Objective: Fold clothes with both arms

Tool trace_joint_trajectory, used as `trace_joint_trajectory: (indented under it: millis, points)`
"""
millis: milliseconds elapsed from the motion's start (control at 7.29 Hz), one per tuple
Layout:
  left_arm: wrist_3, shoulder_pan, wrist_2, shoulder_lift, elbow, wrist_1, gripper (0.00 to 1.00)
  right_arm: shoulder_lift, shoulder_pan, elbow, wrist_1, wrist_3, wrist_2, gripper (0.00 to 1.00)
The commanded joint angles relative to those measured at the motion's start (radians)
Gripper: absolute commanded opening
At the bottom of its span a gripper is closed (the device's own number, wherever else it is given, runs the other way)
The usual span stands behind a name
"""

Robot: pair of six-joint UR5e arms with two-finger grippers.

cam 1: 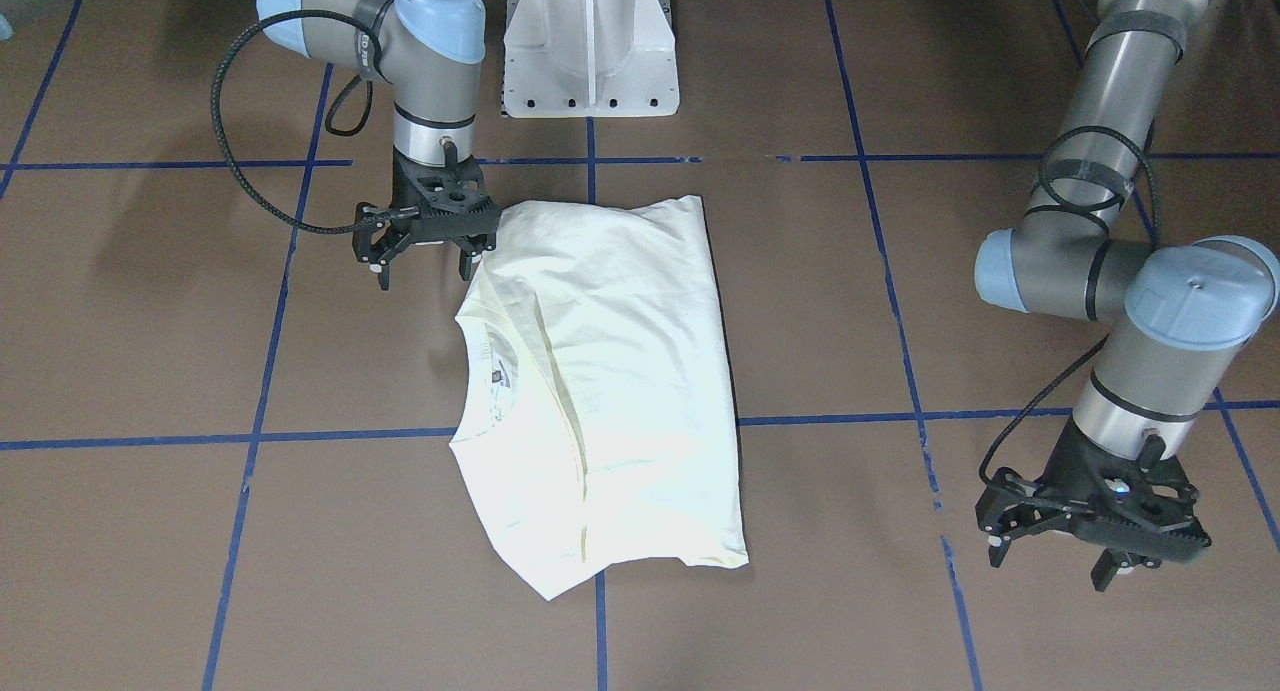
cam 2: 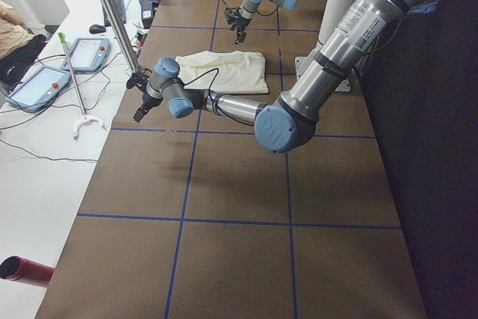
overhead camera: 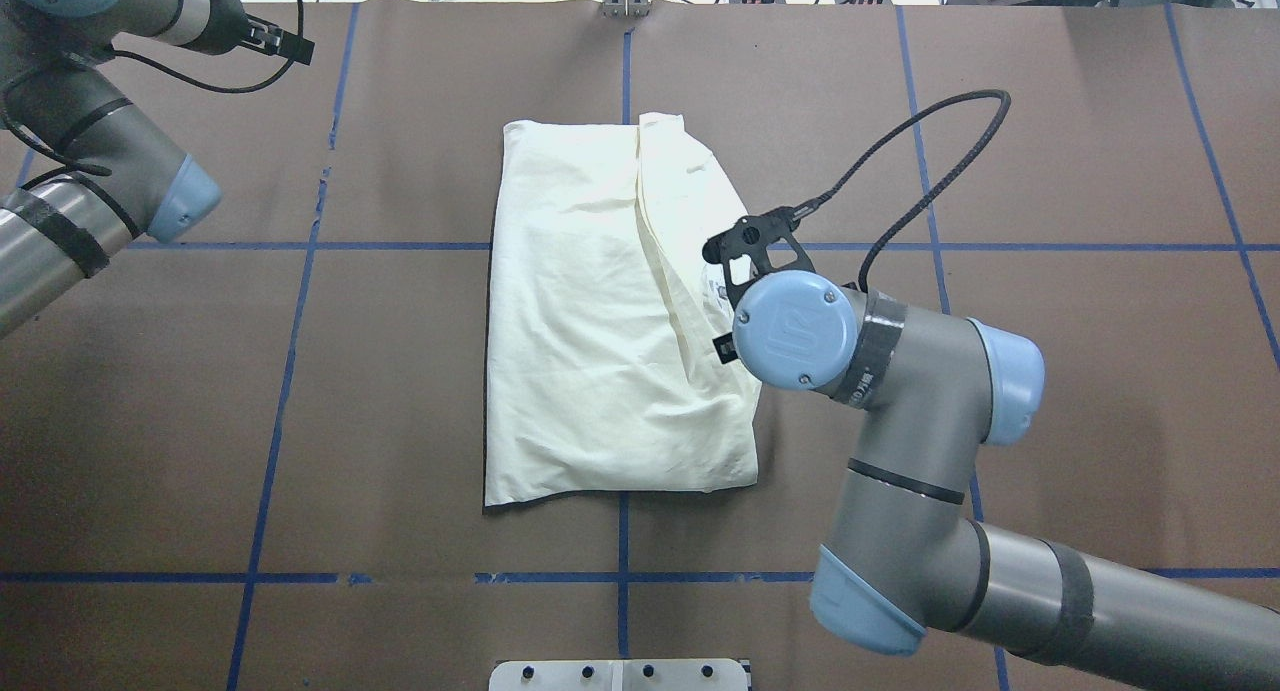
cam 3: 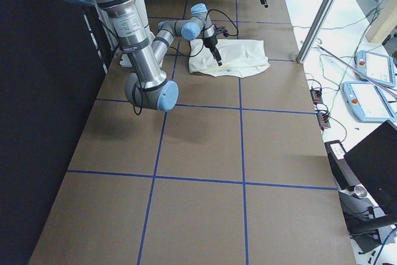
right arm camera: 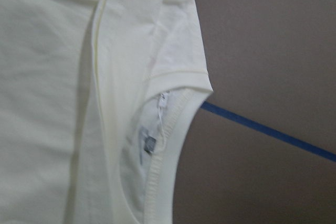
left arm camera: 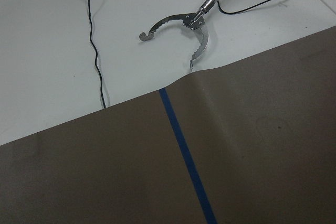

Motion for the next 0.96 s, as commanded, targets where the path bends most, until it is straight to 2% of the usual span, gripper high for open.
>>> trace_joint_trajectory:
  millis: [0,137,411,549,686,823]
  points:
    - [-0.002,0.000,0.000,0.001,-0.002,0.000,1.00,0.141,0.042,-0.212,0.194,0.027,0.081,1.00]
    - [-0.002,0.002,0.000,0.001,0.000,0.000,1.00,0.139,0.065,-0.266,0.297,0.035,0.134,1.00]
    - [-0.004,0.002,0.000,0.001,-0.002,0.000,1.00,0.146,0.073,-0.312,0.350,0.041,0.159,1.00]
    - [-0.004,0.002,0.000,0.001,0.000,0.000,1.00,0.146,0.073,-0.337,0.369,0.084,0.166,0.93]
    - [-0.002,0.002,0.000,0.001,0.000,0.000,1.00,0.144,0.073,-0.384,0.445,0.090,0.173,0.74]
    - [-0.002,0.002,0.000,0.001,0.000,0.000,1.00,0.141,0.073,-0.441,0.520,0.091,0.173,0.68]
